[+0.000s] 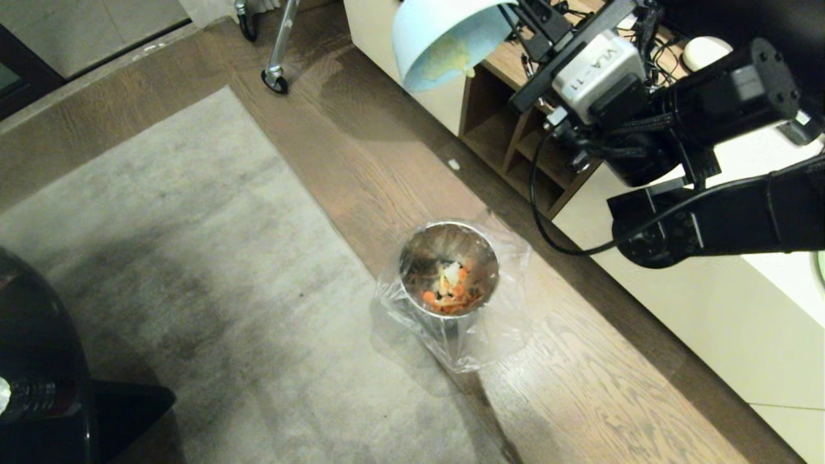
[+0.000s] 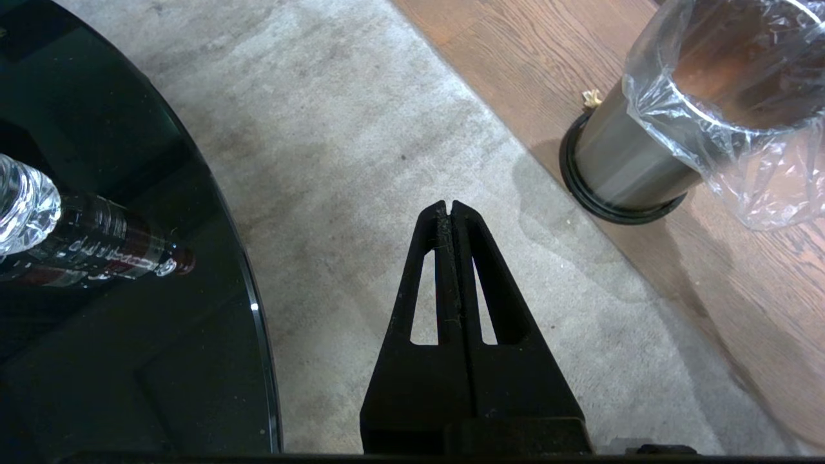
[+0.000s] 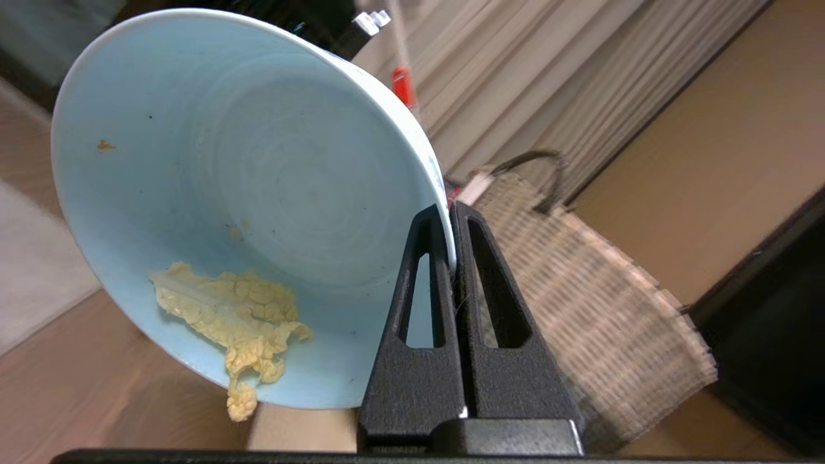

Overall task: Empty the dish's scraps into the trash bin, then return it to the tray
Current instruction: Pour the leftover food from the bowl into the trash can

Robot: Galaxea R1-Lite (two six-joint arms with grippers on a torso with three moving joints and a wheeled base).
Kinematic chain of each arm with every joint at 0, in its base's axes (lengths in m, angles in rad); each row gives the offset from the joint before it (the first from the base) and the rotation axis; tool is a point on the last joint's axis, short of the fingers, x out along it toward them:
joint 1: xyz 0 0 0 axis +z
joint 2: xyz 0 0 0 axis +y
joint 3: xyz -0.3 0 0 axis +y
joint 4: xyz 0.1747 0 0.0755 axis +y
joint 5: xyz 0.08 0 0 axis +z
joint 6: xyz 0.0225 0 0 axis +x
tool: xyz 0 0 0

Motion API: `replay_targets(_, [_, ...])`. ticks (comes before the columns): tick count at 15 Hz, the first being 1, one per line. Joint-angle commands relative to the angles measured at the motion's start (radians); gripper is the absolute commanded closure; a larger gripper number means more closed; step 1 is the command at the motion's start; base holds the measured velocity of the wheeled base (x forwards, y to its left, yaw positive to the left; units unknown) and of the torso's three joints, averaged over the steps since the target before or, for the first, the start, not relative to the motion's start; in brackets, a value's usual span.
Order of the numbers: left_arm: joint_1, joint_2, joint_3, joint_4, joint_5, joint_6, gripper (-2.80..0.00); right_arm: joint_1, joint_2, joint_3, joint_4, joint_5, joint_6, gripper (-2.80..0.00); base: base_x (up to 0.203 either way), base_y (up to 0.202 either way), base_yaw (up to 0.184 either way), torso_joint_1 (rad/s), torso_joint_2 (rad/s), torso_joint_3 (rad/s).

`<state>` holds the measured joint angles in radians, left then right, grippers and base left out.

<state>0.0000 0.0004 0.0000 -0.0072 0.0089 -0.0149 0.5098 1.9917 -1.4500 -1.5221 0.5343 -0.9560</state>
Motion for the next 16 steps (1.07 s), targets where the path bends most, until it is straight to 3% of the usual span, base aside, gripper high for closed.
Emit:
replay_targets(1, [0.0,0.0,0.0,0.0,0.0,0.0,0.0,0.007,-0.005,-0.02,-0.048,0.003,0.009,0.0,0.0,0.0,0.0,0.0,0.0,0.0])
replay_targets(16, [0.0,0.0,0.0,0.0,0.0,0.0,0.0,0.03,-0.045,-0.048,-0.048,0.001,0.038,0.0,0.0,0.0,0.0,0.0,0.0,0.0])
